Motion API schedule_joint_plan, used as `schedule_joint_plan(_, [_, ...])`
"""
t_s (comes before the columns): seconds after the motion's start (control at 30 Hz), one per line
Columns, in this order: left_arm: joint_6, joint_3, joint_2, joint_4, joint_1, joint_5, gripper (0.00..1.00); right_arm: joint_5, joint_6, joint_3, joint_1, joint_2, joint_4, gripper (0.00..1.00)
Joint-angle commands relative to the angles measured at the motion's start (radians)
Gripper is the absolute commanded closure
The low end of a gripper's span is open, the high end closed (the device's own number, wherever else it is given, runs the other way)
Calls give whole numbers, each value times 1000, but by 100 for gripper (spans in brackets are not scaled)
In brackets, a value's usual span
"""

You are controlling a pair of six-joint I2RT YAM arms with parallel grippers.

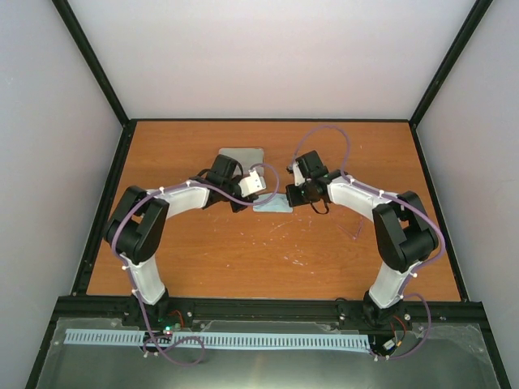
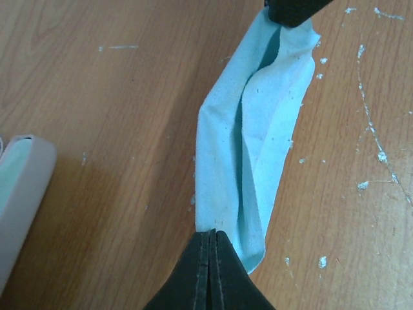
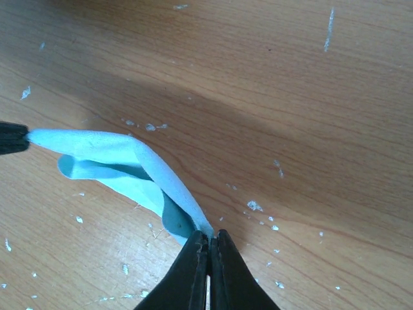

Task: Organize the sunglasses
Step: Pick up the glasses cleaning cloth from the center of the board.

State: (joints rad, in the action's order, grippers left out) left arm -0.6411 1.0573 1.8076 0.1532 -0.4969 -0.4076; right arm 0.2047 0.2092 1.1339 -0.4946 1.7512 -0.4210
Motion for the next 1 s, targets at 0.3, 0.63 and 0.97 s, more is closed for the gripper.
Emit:
schedule_joint_plan(0.3, [31,-7,-42,-60,-8,39,100,-45,16,-21,-7,-21,65,97])
schedule_joint_plan(0.63, [69,-47,-74,-144,-8,114,100,-34,15,-3,-7,-11,133,97])
schedule_joint_plan(0.97, [81,-51,-91,-168,3,148,100,-3,8,43,-6,23,139,97])
